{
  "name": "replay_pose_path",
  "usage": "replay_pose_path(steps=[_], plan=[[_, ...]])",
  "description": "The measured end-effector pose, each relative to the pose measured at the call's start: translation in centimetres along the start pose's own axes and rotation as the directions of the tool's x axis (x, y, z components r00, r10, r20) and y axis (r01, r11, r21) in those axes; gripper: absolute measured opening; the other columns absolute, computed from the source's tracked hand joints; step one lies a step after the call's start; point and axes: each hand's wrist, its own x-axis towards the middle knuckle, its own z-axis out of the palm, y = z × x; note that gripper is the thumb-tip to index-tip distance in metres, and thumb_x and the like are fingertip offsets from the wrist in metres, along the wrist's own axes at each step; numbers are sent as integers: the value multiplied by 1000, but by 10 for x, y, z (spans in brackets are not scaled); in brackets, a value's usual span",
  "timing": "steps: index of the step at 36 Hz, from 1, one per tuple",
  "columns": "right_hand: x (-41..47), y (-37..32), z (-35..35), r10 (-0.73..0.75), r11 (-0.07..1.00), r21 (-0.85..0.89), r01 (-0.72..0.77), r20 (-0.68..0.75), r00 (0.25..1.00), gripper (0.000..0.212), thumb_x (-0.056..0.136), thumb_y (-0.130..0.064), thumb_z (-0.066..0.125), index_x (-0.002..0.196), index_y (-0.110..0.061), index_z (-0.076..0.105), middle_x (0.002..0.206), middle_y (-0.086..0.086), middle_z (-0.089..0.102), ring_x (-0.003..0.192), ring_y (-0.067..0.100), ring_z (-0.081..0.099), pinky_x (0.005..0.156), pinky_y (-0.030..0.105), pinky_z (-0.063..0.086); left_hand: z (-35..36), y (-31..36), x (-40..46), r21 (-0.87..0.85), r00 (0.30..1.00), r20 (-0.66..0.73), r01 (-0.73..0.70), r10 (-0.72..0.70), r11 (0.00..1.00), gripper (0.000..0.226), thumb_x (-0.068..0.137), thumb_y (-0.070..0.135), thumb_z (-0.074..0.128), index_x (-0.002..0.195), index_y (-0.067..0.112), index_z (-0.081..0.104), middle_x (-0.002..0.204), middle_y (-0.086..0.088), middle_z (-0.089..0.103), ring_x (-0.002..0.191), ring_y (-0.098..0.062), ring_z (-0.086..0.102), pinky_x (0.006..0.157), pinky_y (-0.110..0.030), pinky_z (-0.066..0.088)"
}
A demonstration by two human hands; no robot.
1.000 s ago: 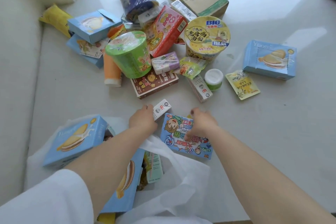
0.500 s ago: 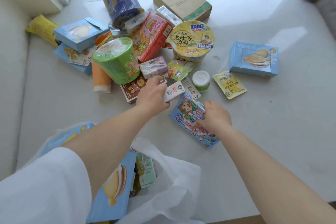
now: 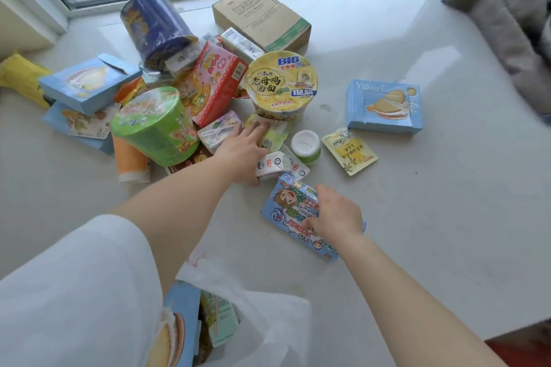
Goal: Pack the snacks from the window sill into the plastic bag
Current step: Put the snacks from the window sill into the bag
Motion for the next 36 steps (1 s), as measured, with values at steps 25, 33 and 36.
replay_pose_path(steps=[25,33,36], plan=[[-68,-9,-41,162,812,582,-39,-160,974,47,77,-36,74,111,-15,49,100,1,62,97,27,60,76,32,46,-12,15,-136,-578,711,-562,28,-422,816,56,60,54,56,90,9,71,104,-18,55,96,-36,53,86,-41,43],[-142,-73,-58,96,372,913,166,-215,972,37,79,-23,74,107,-23,50,91,-11,63,80,4,61,73,29,50,-4,-2,-267,-785,541,-535,-35,-649,618,67,56,54,61,108,12,68,117,-8,48,100,-10,48,79,-27,46],[-163,-99,-51,-11,260,944,204,-208,978,34,78,-17,74,107,-19,56,92,-6,69,73,3,69,60,23,56,19,-4,-309,-813,501,-507,-10,-701,582,64,56,54,61,102,10,70,111,2,43,94,-3,49,78,-24,43]])
